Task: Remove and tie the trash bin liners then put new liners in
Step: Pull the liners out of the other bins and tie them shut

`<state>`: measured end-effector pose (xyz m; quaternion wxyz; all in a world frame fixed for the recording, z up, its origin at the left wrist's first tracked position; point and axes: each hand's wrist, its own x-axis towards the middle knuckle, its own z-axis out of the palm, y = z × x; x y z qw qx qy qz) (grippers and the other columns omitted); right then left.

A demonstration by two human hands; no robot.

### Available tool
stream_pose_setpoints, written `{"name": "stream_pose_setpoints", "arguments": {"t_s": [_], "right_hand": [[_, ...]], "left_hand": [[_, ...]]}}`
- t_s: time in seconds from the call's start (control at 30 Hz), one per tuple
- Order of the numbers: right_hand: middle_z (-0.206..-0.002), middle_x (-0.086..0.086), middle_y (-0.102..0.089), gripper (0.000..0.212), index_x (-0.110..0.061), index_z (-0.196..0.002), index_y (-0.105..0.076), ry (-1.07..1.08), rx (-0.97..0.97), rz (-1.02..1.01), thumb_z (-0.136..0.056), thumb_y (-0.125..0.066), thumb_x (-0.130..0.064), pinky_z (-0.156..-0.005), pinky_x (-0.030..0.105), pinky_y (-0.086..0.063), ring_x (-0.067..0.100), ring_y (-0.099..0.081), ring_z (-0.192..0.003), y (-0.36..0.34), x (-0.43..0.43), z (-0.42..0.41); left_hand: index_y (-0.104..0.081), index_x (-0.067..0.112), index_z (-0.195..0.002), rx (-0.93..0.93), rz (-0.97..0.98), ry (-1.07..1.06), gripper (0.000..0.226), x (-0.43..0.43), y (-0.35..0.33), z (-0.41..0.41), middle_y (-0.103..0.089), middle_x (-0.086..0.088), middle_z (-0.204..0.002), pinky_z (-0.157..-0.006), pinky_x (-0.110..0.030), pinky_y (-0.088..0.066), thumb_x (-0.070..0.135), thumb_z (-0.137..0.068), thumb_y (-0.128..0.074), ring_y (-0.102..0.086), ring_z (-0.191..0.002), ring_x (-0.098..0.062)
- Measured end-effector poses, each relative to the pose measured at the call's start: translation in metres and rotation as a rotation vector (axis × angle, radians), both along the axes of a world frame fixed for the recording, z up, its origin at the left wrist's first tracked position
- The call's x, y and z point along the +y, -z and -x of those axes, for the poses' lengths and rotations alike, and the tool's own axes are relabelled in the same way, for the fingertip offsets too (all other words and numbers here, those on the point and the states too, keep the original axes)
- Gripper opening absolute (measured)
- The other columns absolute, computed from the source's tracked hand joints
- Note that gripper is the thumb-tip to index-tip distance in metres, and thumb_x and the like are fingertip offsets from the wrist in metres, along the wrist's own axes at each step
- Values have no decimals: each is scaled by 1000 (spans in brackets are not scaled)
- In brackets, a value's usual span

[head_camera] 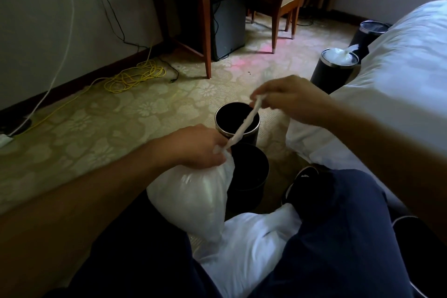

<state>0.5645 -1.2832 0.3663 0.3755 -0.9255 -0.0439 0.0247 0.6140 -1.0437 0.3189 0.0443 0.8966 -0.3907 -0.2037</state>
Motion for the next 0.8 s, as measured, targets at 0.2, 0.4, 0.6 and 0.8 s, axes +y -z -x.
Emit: {"name": "stream_pose_setpoints", "arguments": {"t_s": [0.2,0.4,0.6,0.8], "right_hand": [[-91,-13,-53,49,-34,-114,-71,-178,-43,966,-97,-39,-67,-93,41,-43,12,-54,-94,20,-23,0],[-93,-3,-75,39,-26,-74,-72,23,29,244,-99,-54,-49,-80,41,-58,11,-68,-75,15,-4,9],[-63,2,-55,43,-17,-73,-60,280,224,-189,-107,-46,-39,-45,24,-37,13,-43,-46,27,37,10],[-54,-4,-37,28,-13,-95,-61,525,518,-739,-108,-41,-29,-38,21,-20,8,-25,-39,50,81,9]], "left_hand": [[-64,31,-87,-434,-52,-188,33,0,6,2,-57,6,-80,-80,-37,-43,57,-94,-44,-57,-79,-19],[-50,24,-72,-535,-57,-388,46,-11,12,13,-40,4,-61,-89,-43,-34,60,-93,-31,-48,-68,-19],[-56,19,-94,-452,91,-408,38,-15,26,31,-43,0,-71,-68,-36,-36,46,-98,-30,-47,-71,-25],[-58,19,-100,-313,264,-529,32,8,46,45,-46,-7,-92,-69,-35,-41,38,-102,-33,-54,-79,-28]]}}
